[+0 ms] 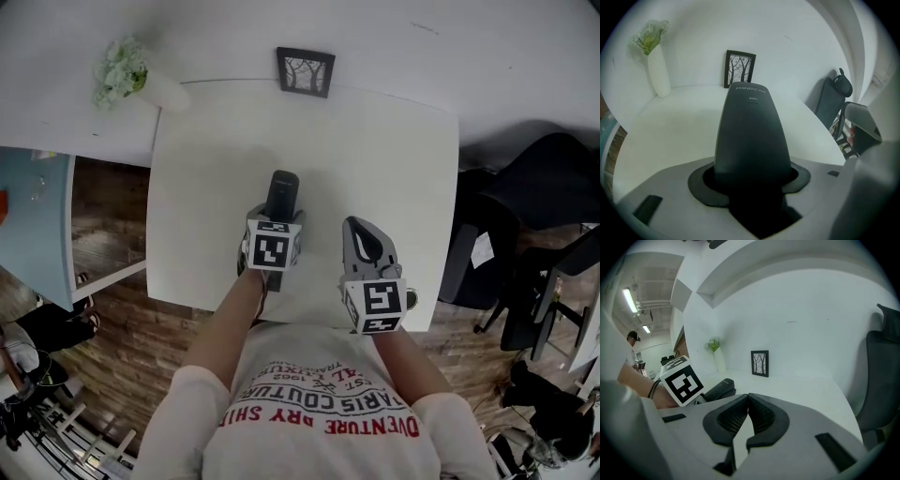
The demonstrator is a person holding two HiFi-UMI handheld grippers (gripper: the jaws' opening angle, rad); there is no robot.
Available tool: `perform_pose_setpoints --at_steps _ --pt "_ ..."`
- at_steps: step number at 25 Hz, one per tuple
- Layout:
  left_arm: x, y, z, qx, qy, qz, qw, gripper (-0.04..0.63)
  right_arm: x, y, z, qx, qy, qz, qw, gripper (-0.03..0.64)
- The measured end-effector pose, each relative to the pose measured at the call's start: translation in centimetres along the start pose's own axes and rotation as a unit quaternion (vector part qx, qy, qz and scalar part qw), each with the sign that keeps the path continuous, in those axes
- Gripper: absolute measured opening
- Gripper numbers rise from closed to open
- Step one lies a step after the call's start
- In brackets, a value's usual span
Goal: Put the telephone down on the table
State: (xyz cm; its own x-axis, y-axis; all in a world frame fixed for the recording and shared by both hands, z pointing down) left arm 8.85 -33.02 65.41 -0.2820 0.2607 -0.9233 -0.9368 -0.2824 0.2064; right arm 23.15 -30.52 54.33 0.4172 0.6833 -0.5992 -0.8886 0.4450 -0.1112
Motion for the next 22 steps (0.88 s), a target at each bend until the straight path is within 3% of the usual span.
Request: perform_pose_setpoints --at_steps 3,7,13,22 --pt "-0.6 0.1 0.1 0.001 0.018 0.008 0.9998 0.282 -0.2 0.0 0.2 -0.003 0.003 0.004 1.0 0.025" --pt "-1.0 -0.3 0.1 -0.044 0.045 -0.013 0.9979 0.282 -0.4 -0.2 0.4 -0.006 0.004 0.009 1.0 0.025" --pt "-1.1 -0.5 0.5 -0.048 0.023 -0.037 0.9979 0.282 -0.2 0.4 0.4 -0.002 0.004 0.012 1.0 0.025" --pt "-0.8 -1.1 0.3 -0.036 0.02 -0.003 0.9991 0.322 0.6 0.4 1.2 0.003 0.013 0.021 1.0 0.025"
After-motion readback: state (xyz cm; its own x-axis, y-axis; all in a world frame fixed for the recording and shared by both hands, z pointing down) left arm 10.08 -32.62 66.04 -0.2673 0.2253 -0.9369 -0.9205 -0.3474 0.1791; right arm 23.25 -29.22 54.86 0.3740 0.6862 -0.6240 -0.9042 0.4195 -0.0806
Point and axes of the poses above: the fingertips, and each gripper's own axes: x backward along the fingers, y to its left, z out of its underside, the point moved 4 cm from there along x, backward along the fingers, and after that the axes turned 9 degrees about y, right-handed, at the moved point
